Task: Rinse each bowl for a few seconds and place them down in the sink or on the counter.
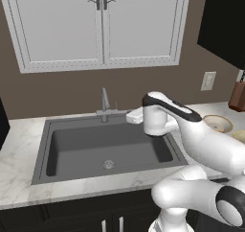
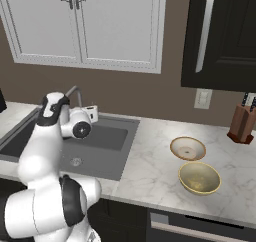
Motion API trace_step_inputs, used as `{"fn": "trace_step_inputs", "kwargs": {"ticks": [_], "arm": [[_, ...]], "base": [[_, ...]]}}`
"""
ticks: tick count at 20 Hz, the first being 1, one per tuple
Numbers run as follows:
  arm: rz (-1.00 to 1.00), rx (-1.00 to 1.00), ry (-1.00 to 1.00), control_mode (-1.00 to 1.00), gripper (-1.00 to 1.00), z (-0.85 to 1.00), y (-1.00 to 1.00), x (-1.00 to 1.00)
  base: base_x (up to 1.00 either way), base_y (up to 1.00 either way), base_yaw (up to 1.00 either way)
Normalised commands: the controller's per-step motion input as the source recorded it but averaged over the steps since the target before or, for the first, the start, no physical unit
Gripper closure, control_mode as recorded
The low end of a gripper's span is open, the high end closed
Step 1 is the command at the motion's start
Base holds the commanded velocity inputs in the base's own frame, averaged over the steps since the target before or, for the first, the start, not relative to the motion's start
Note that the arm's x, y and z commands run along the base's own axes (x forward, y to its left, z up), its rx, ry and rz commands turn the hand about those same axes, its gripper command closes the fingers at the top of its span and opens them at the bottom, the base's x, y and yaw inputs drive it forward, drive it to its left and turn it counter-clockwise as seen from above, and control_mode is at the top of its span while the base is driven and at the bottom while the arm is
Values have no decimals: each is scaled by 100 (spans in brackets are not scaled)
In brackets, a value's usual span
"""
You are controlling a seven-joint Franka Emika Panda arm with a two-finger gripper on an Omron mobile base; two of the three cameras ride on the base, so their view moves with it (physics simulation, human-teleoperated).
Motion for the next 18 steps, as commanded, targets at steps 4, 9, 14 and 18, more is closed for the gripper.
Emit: {"fn": "trace_step_inputs", "kwargs": {"ticks": [4,9,14,18], "arm": [[0,3,-4,-100,-100,-16,0,27],[0,2,-5,-100,-100,-17,-3,24],[0,2,-4,-100,-100,-14,-1,29],[0,3,-3,-100,-100,-8,1,33]], "base": [[0,0,0],[0,0,0],[0,0,0],[0,0,0]]}}
